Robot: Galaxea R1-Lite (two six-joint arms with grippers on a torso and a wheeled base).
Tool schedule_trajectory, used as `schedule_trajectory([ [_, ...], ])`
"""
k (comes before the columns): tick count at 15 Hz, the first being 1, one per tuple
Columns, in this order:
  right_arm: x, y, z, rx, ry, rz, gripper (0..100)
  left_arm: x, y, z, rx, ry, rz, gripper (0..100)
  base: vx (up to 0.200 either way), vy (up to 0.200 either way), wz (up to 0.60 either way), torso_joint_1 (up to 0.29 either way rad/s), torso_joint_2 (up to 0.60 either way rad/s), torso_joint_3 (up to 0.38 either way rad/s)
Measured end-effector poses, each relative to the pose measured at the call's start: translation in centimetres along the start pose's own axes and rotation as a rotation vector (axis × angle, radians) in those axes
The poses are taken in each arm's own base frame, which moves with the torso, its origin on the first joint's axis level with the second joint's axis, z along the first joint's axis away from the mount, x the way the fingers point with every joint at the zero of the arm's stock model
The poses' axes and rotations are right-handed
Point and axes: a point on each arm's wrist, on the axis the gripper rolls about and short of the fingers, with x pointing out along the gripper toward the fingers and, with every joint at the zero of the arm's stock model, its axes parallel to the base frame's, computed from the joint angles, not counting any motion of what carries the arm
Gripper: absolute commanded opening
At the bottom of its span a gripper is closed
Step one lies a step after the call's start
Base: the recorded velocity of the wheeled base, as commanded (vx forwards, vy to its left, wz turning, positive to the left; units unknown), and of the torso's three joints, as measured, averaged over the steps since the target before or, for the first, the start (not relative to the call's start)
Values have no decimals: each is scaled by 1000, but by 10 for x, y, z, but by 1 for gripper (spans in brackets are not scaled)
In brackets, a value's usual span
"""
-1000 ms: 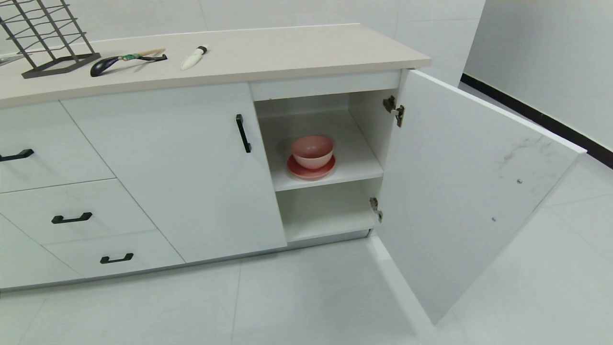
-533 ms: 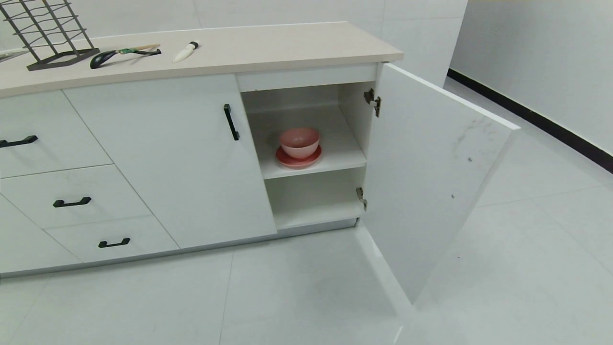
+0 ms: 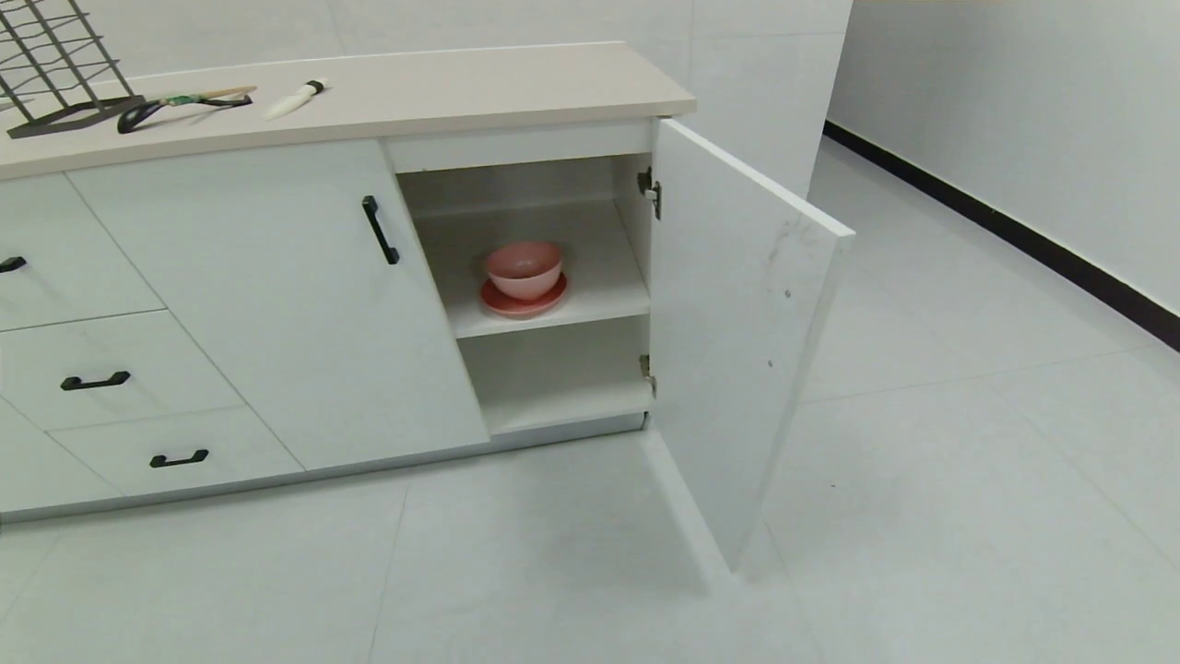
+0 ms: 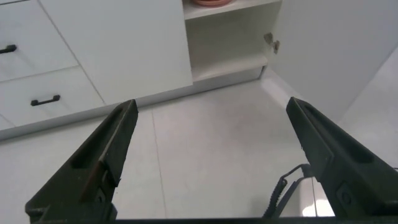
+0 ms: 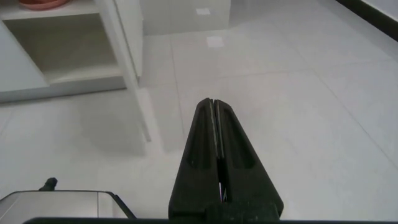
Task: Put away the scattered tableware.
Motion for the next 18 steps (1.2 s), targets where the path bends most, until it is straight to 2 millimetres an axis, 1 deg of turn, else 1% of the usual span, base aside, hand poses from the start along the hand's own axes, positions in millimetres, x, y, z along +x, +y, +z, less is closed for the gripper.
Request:
schedule_trajectory([
  [3, 0, 0, 1, 0, -7, -2, 0, 0, 0, 0, 0, 0, 0, 100, 0, 0, 0, 0, 0, 0],
  [4, 0, 0, 4, -2, -37, -1, 0, 0, 0, 0, 0, 0, 0, 100, 0, 0, 0, 0, 0, 0],
  [6, -1, 1, 19, -19, -164, 44, 0, 0, 0, 0, -1, 0, -3, 100, 0, 0, 0, 0, 0, 0],
  [7, -2, 2, 28, -32, -196, 81, 0, 0, 0, 0, 0, 0, -1, 100, 0, 0, 0, 0, 0, 0],
  [9, 1, 3, 51, -70, -216, 134, 0, 0, 0, 0, -3, 0, 0, 100, 0, 0, 0, 0, 0, 0],
  [10, 6, 3, 66, -92, -222, 162, 0, 0, 0, 0, -8, 0, -1, 100, 0, 0, 0, 0, 0, 0],
  [13, 33, 4, 106, -140, -294, 227, 0, 0, 0, 0, -33, 1, 1, 100, 0, 0, 0, 0, 0, 0],
  [14, 48, 5, 117, -150, -332, 251, 0, 0, 0, 0, -34, 1, -2, 100, 0, 0, 0, 0, 0, 0],
  [16, 87, 8, 127, -168, -368, 321, 0, 0, 0, 0, -34, -1, 0, 100, 0, 0, 0, 0, 0, 0],
  [18, 125, 14, 126, -185, -379, 397, 0, 0, 0, 0, -34, 0, 0, 100, 0, 0, 0, 0, 0, 0],
])
